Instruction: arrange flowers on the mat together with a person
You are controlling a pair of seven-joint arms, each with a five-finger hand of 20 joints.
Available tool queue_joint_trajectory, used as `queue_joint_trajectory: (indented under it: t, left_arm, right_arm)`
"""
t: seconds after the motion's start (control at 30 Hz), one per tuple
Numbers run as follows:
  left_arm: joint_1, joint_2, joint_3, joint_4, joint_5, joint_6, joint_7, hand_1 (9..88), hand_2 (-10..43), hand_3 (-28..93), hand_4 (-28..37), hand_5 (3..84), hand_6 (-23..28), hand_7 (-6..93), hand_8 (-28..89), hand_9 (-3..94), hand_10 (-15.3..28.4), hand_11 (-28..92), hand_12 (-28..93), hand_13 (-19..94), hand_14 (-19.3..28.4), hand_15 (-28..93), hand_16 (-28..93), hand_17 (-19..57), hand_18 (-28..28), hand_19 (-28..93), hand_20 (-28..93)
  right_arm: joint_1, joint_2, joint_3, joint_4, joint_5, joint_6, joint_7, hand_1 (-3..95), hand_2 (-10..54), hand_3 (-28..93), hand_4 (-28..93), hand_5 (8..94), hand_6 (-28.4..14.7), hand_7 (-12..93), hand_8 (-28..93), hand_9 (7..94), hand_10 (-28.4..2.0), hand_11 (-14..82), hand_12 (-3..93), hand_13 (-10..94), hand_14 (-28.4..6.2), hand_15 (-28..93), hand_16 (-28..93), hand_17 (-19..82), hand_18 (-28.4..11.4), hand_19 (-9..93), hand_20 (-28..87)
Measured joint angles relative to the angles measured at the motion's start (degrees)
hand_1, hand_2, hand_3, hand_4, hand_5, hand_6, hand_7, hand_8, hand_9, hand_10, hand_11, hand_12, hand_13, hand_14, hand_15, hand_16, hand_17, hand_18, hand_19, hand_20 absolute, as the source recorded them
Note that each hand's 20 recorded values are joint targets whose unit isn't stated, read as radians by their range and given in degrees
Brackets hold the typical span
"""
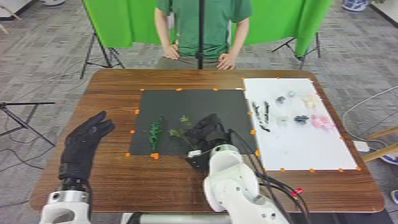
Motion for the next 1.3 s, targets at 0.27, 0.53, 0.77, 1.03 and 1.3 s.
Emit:
queue_joint_trajectory:
  t: [0.27, 0.53, 0.77, 1.03, 1.3]
  left_arm:
    - [0.08, 0.68, 0.17, 0.0, -0.21, 0.07, 0.14, 32.1, -9.5, 65, -17.6, 45.6, 3.6, 10.5, -5, 44.5, 13.9, 16, 14, 37, 17.5, 14, 4, 8.4, 11.0, 3, 20]
    - [0.19, 1.05, 0.27, -0.01, -0.38, 0.07, 0.22, 32.2, -9.5, 64, -17.0, 45.6, 3.8, 10.1, -5, 44.2, 14.3, 15, 14, 37, 18.0, 14, 4, 8.3, 11.1, 3, 20]
    - [0.19, 1.21, 0.38, -0.01, -0.48, 0.07, 0.24, 32.1, -9.5, 64, -16.8, 45.6, 3.8, 9.8, -5, 44.2, 14.5, 15, 14, 37, 18.1, 14, 4, 8.2, 11.1, 3, 20]
    - [0.19, 1.21, 0.37, -0.01, -0.48, 0.05, 0.19, 32.1, -9.5, 63, -16.5, 45.5, 3.8, 9.7, -5, 44.3, 14.3, 15, 14, 37, 17.7, 14, 4, 8.1, 11.2, 4, 19]
    - [0.17, 1.21, 0.29, 0.0, -0.49, 0.01, 0.15, 31.7, -9.5, 64, -16.8, 45.6, 3.5, 10.3, -5, 44.6, 13.9, 16, 14, 37, 17.4, 14, 4, 8.2, 11.1, 4, 19]
  right_arm:
    - [-0.16, 0.08, -0.2, 0.21, -0.77, 0.0, -0.66, 84.4, -9.5, -28, 33, 79.9, -2.0, 27, 11, 93.7, -9.3, 35.0, 17.3, 94, -0.9, 59, 15, 56, -15.3, 81, 23]
    - [-0.42, 0.23, -0.31, 0.24, -1.02, -0.17, -0.88, 84.4, -9.5, -28, 33, 79.6, -2.2, 26, 12, 93.7, -9.8, 33.5, 18.4, 94, -1.4, 58, 16, 56, -15.4, 80, 24]
    - [-0.5, 0.3, -0.32, 0.3, -1.23, -0.07, -1.22, 84.0, -9.5, -28, 32, 79.4, -2.2, 25, 12, 93.7, -10.1, 33.2, 18.7, 94, -1.6, 57, 17, 55, -15.6, 80, 24]
    - [-0.81, 0.59, -0.37, 0.55, -5.61, 1.76, -3.4, 81.5, -9.5, -28, 33, 80.0, -1.7, 24, 12, 93.7, -9.8, 35.2, 18.9, 94, -1.7, 58, 17, 55, -15.6, 80, 25]
    - [-1.62, 1.99, 1.81, -3.24, -4.84, 5.49, -5.73, 74.7, -9.5, -28, 43, 80.9, -1.2, 24, 10, 93.7, -10.3, 36.6, 18.1, 94, -2.2, 59, 17, 54, -16.4, 80, 27]
